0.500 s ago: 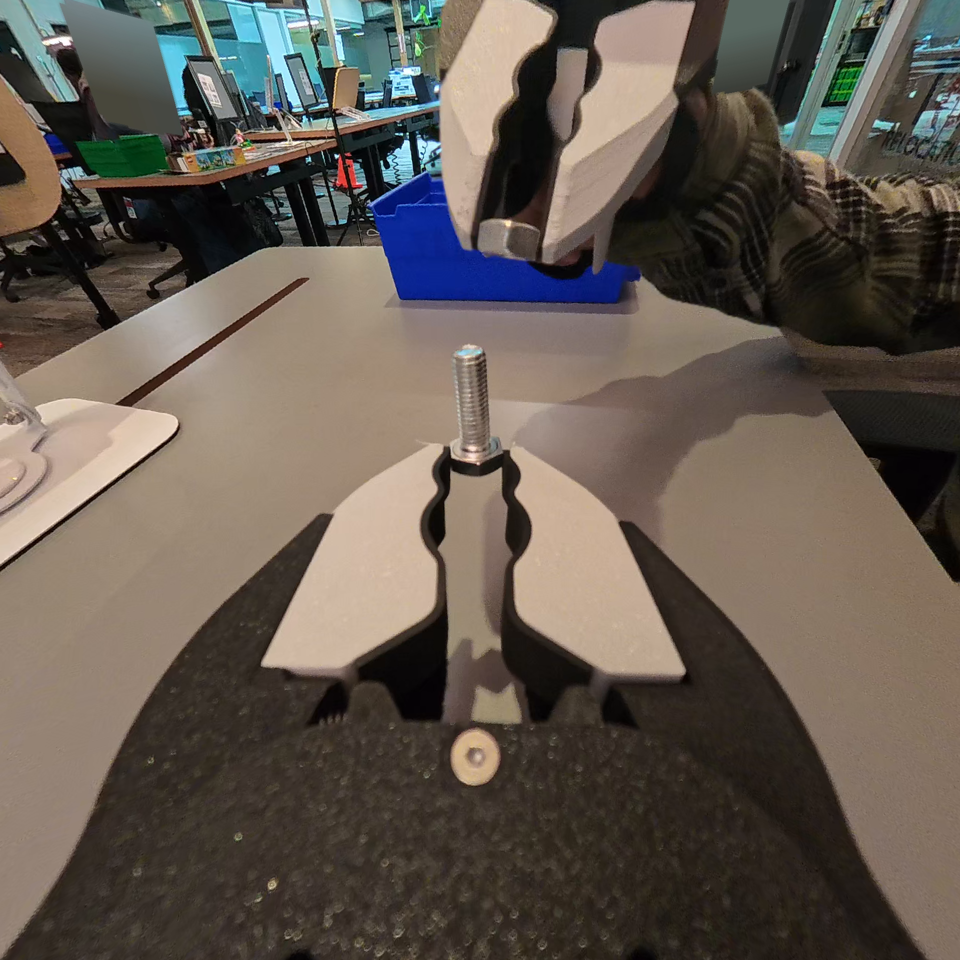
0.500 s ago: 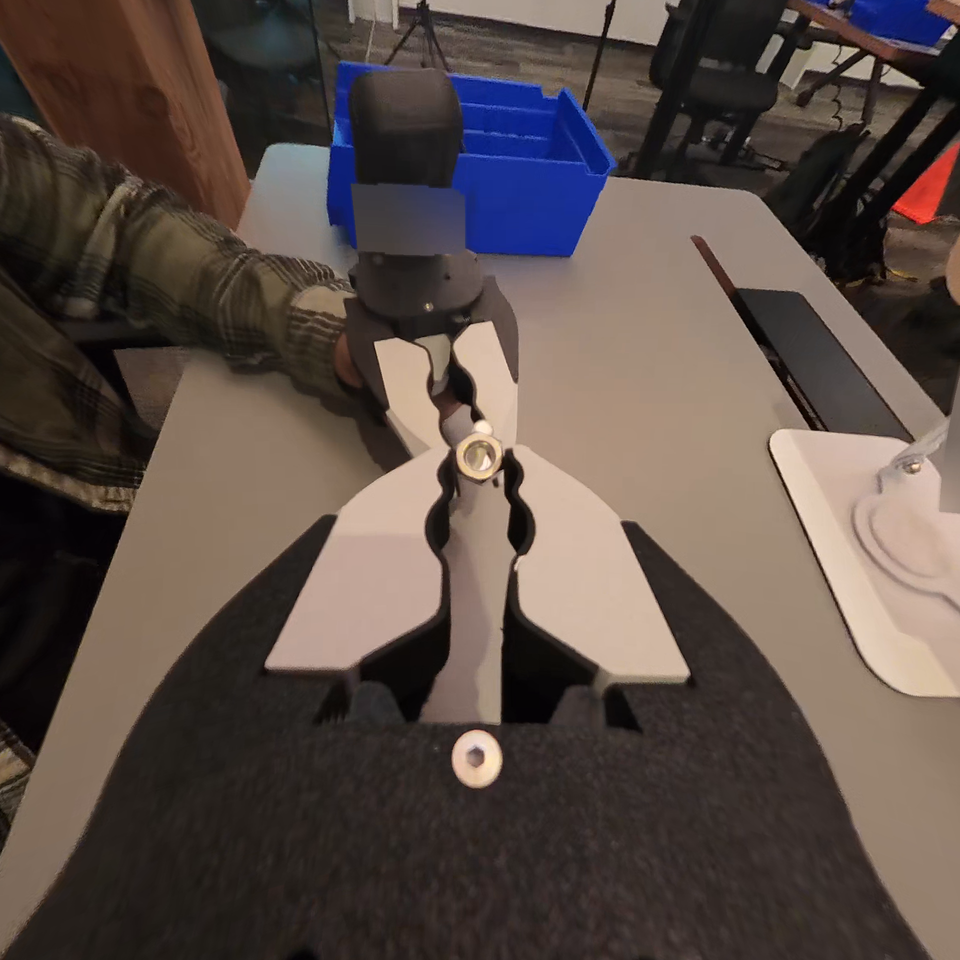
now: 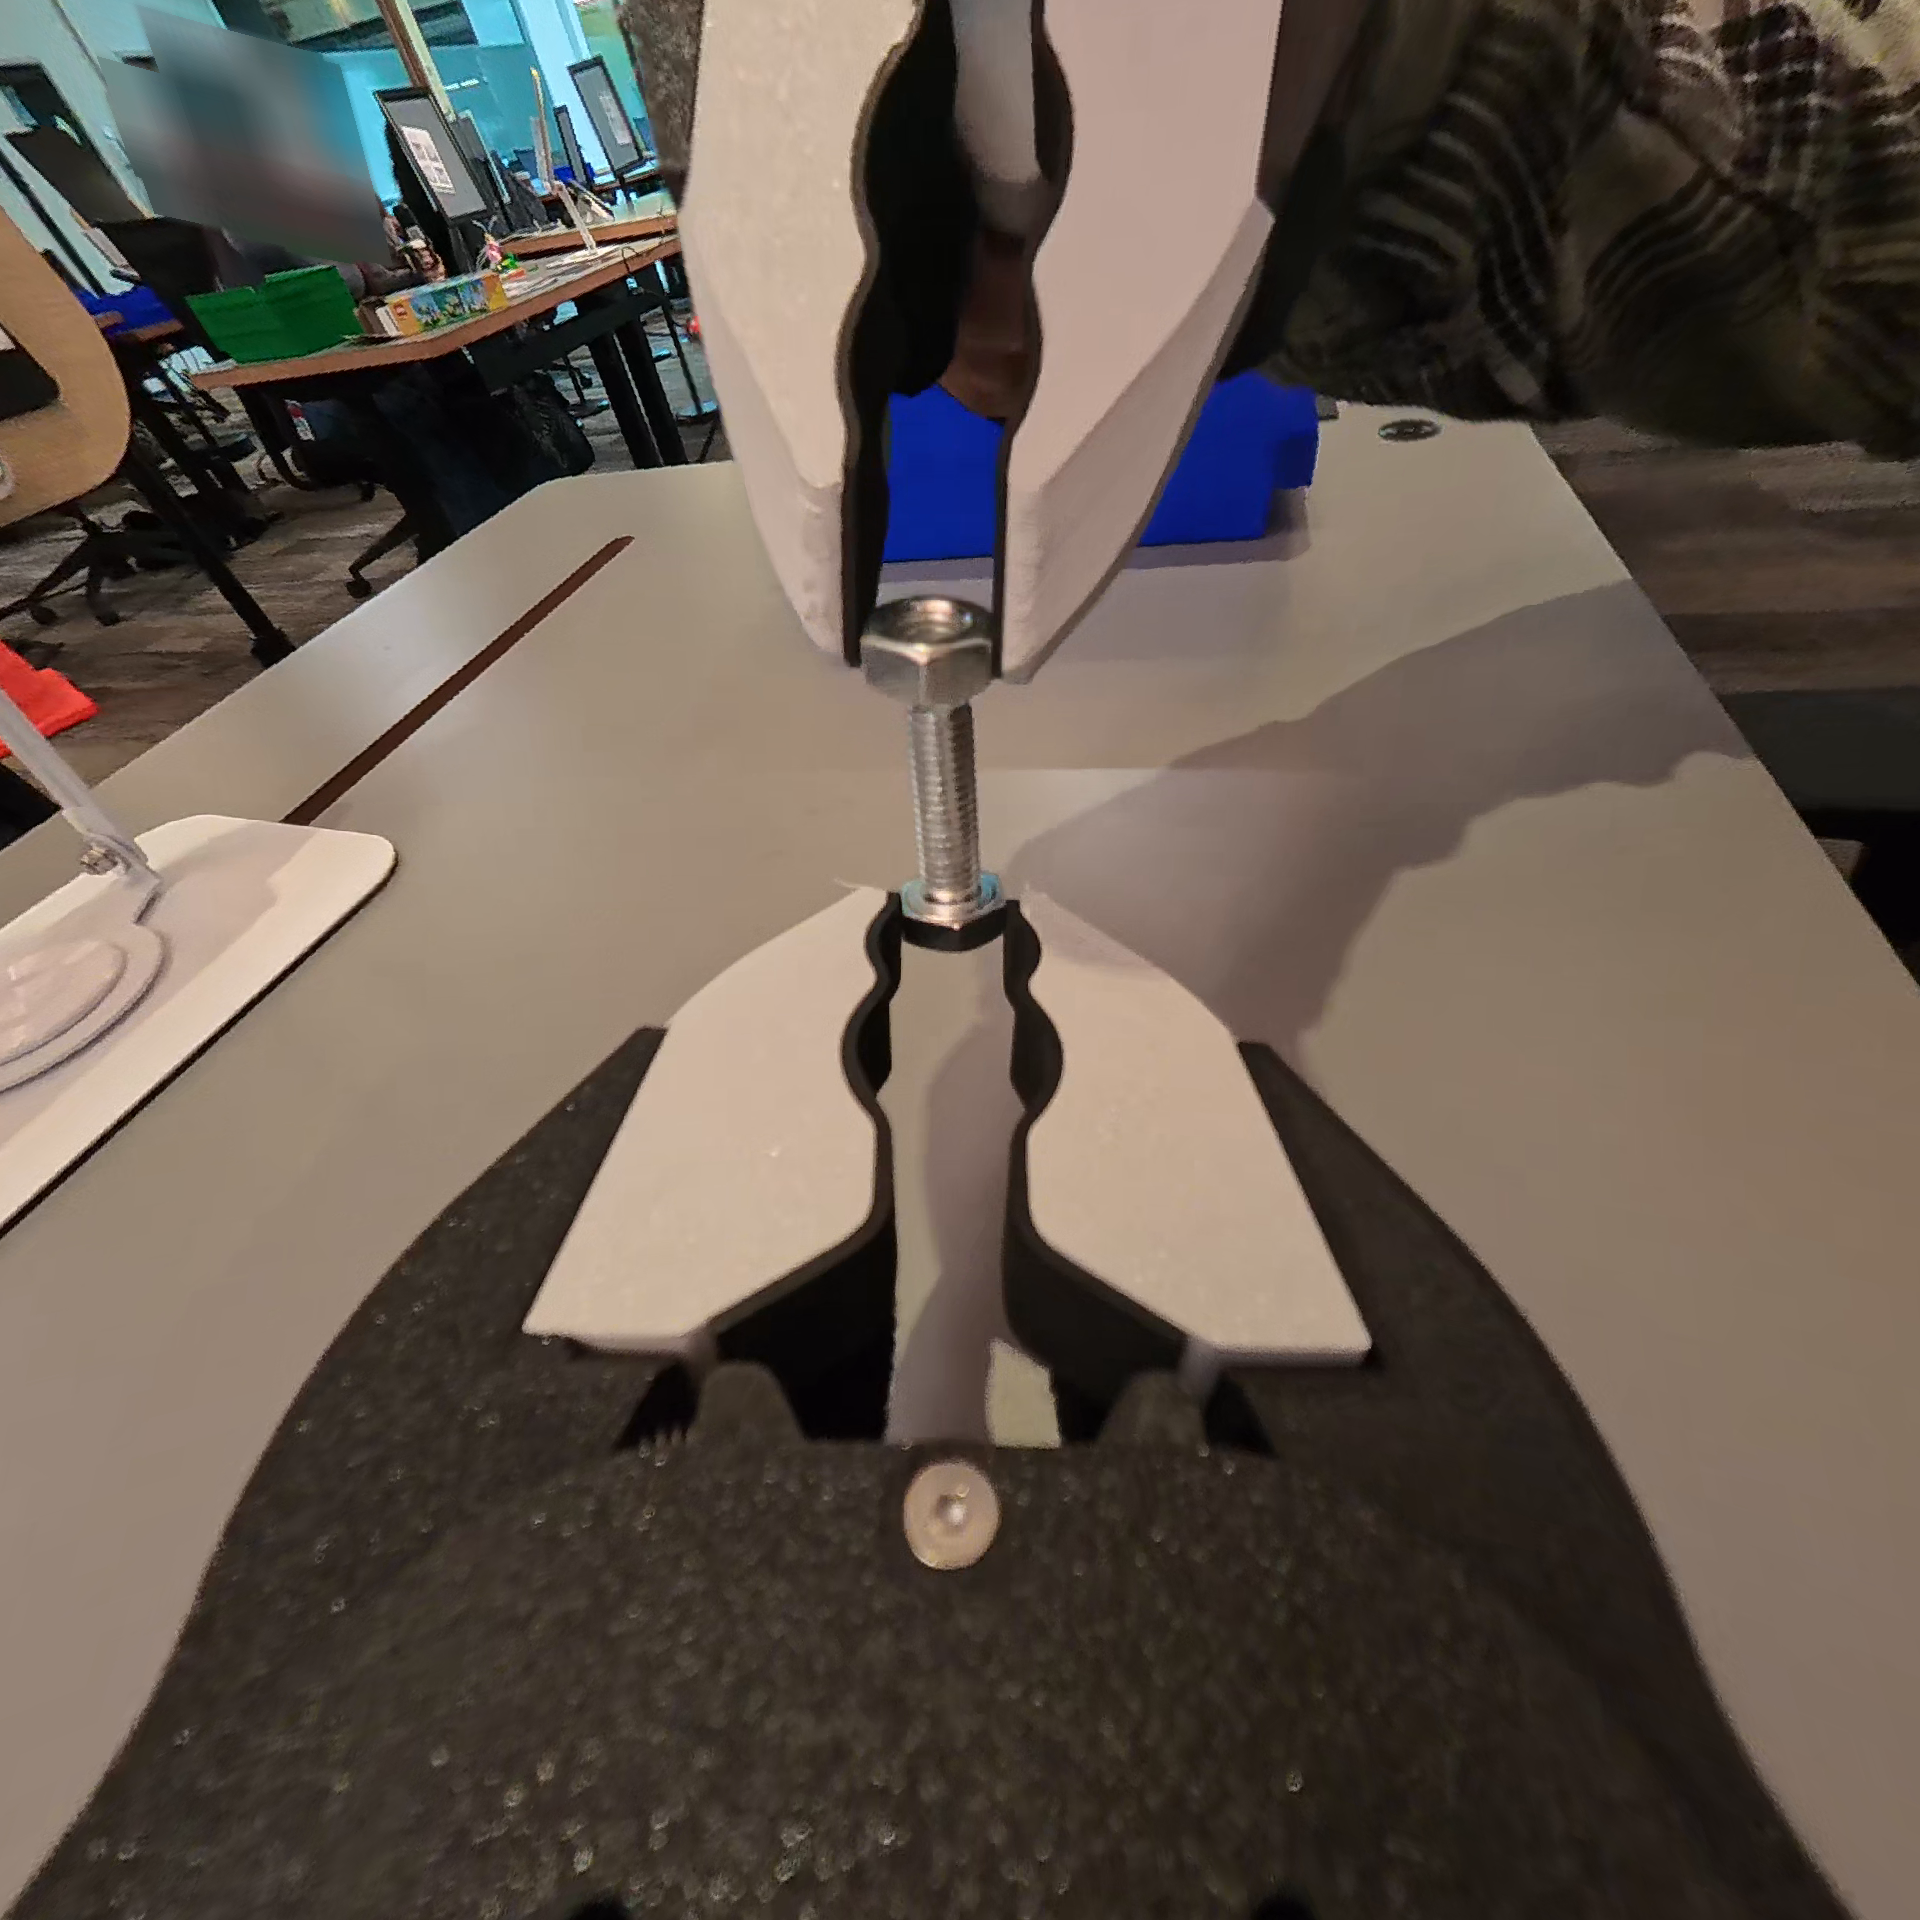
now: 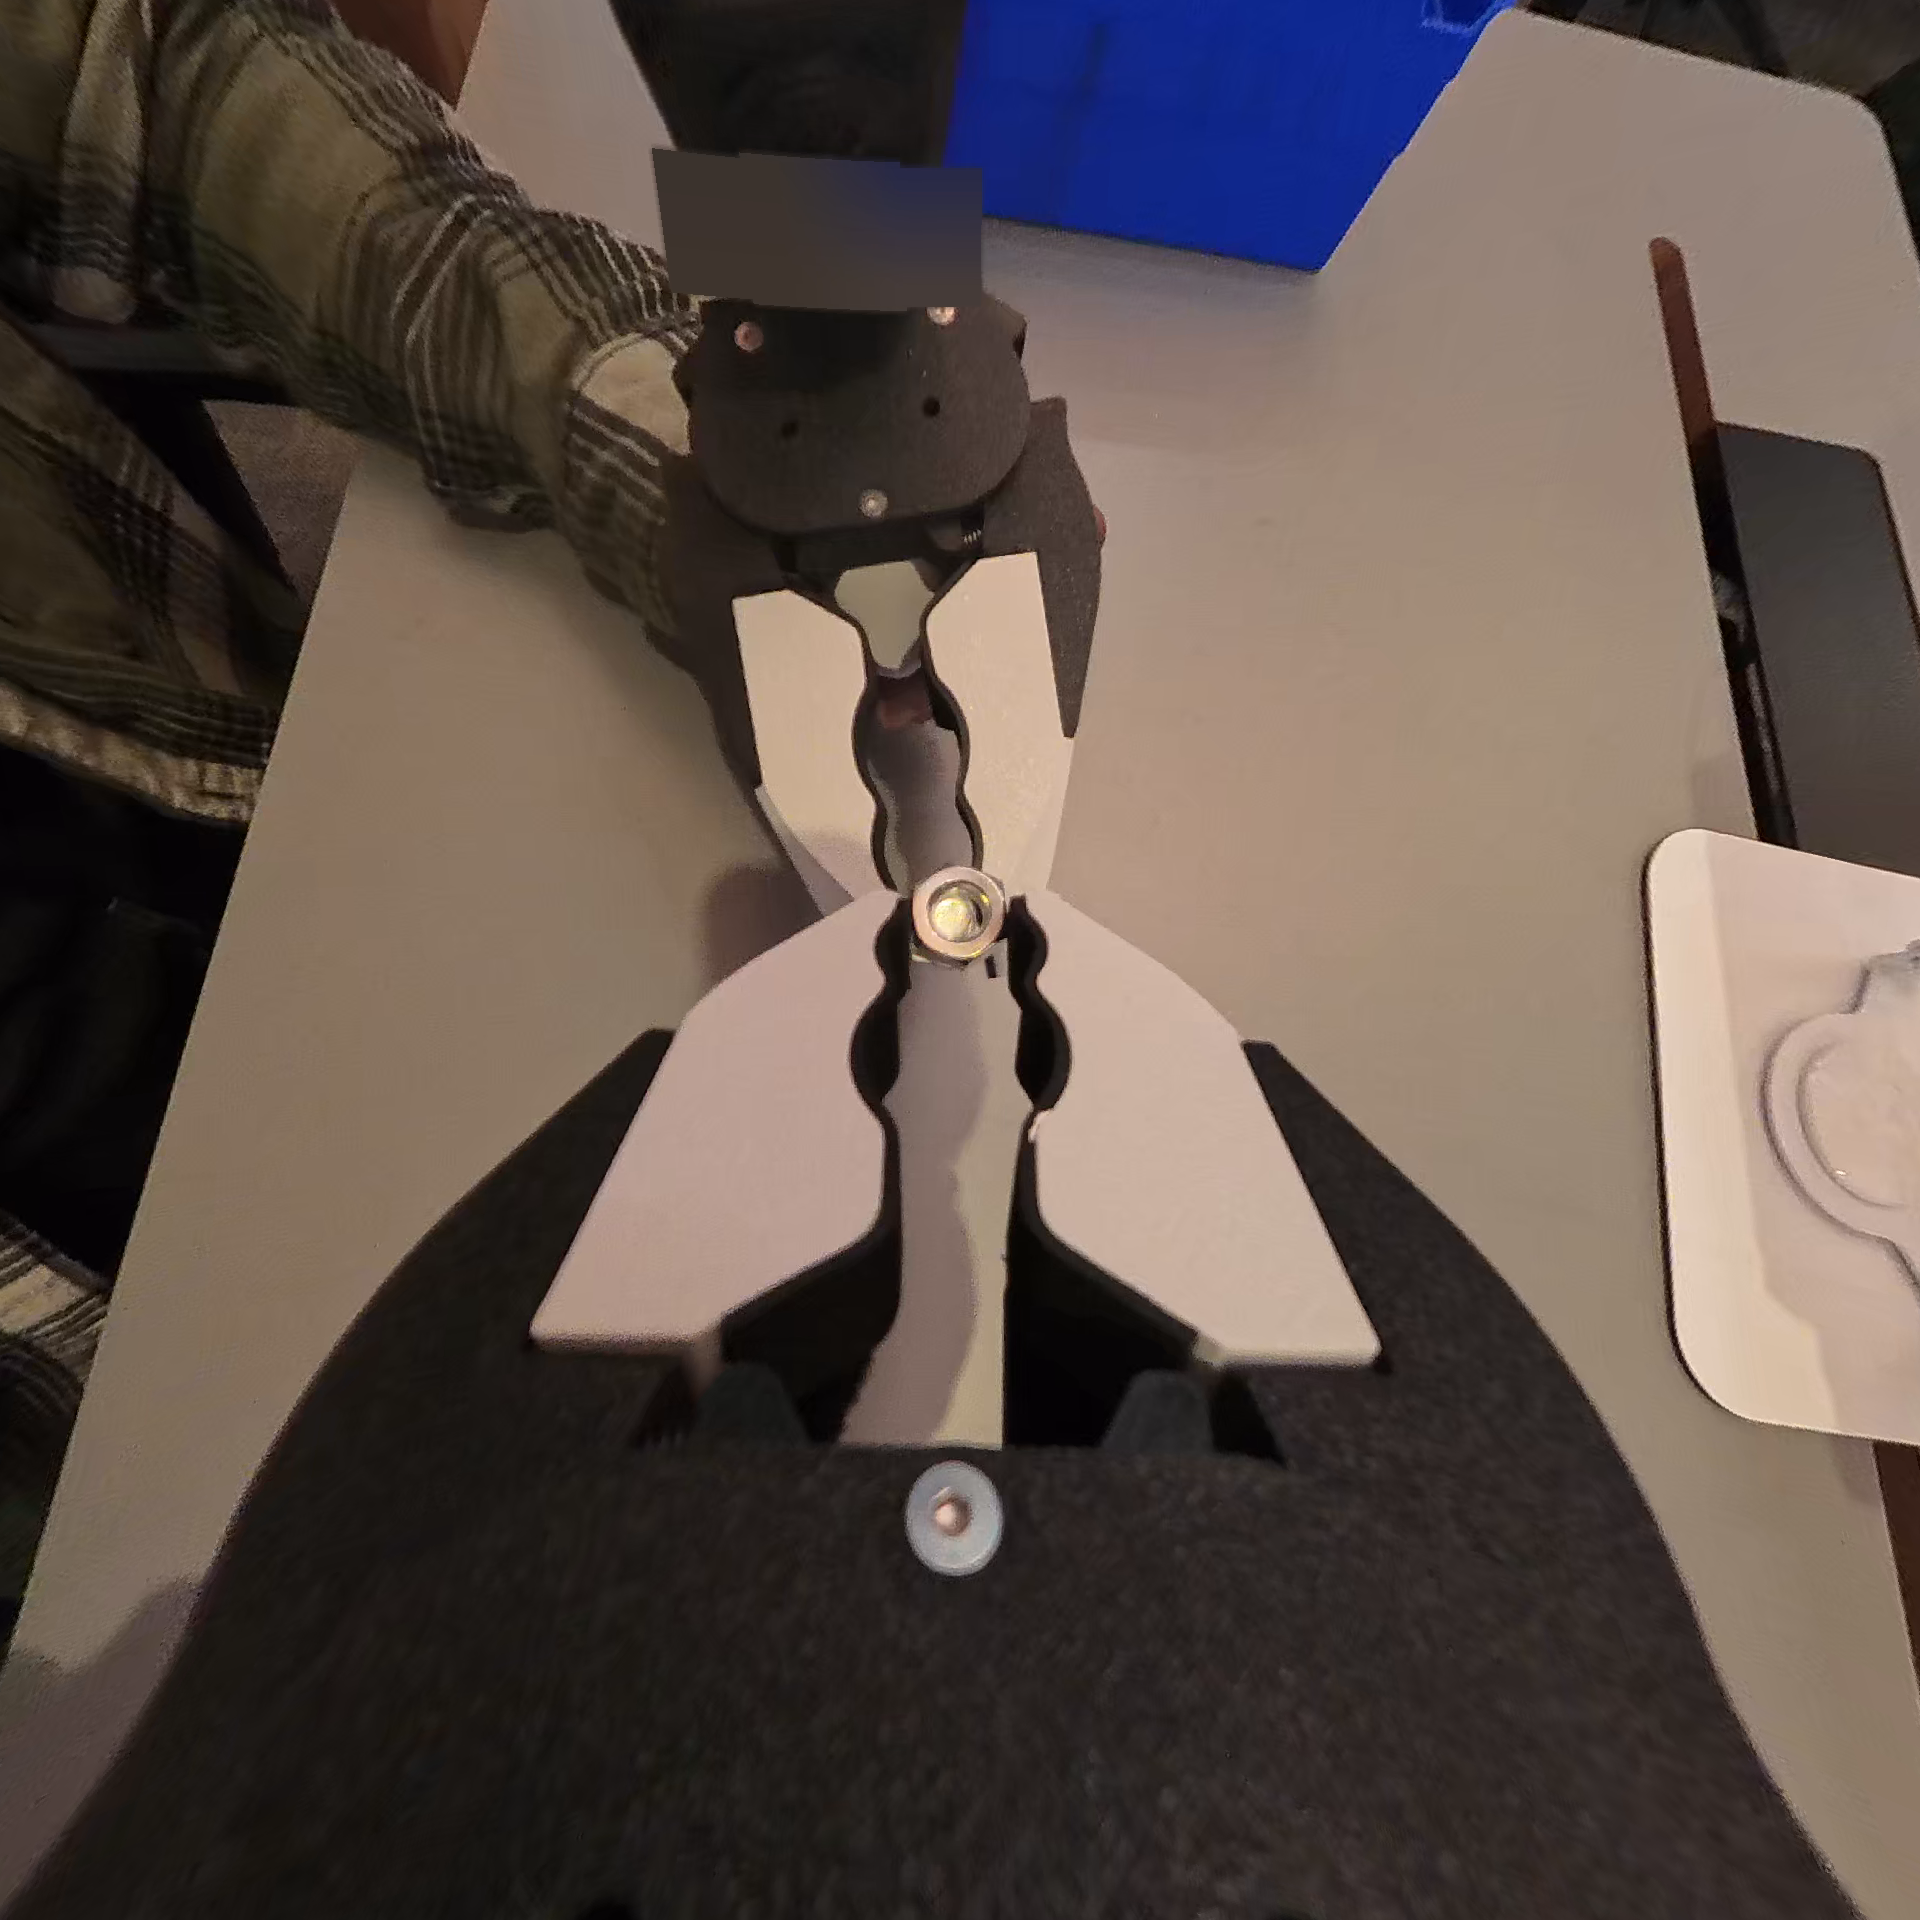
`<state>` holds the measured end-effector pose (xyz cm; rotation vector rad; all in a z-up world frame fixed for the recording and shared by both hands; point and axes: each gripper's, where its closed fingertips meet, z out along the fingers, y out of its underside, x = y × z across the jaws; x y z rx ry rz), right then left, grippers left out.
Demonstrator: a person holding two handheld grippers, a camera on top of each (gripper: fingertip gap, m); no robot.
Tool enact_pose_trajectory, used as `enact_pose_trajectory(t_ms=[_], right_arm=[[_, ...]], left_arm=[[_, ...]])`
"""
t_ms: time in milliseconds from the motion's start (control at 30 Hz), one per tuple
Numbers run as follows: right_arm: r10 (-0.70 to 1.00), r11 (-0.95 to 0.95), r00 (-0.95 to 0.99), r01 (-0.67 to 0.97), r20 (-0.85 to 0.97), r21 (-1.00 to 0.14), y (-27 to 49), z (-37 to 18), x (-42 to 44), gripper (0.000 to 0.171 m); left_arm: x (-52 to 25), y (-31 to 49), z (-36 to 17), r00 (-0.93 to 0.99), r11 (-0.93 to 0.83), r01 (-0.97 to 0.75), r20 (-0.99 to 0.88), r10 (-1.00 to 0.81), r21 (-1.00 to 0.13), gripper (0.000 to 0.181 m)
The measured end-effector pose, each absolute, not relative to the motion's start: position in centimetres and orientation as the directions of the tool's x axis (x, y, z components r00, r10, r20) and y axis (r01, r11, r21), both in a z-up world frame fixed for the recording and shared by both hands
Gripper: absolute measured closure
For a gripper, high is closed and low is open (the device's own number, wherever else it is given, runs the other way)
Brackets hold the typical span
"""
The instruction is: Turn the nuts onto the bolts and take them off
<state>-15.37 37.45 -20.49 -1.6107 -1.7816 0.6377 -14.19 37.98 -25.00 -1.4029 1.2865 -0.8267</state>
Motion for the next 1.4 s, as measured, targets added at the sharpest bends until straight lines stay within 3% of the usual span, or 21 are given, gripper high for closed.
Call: enact_pose_trajectory(t_ms=[33,733,1400], right_arm=[[0.99,0.128,-0.044,0.681,0.135,-0.721,37.4,-20.6,-15.4,0.154],[0.988,-0.047,0.154,0.472,0.029,-0.88,38.3,-19.5,-16.3,0.154],[0.991,-0.025,0.129,0.488,0.043,-0.873,38.2,-20.2,-16.4,0.154]], left_arm=[[-14.2,38.0,-24.9,0.197,0.091,-0.273,-0.148,-0.969,-0.958,0.163],[-15.1,39.0,-23.6,0.305,0.125,-0.239,-0.197,-0.932,-0.963,0.163],[-14.9,38.9,-23.8,0.28,0.104,-0.237,-0.17,-0.945,-0.966,0.163]])
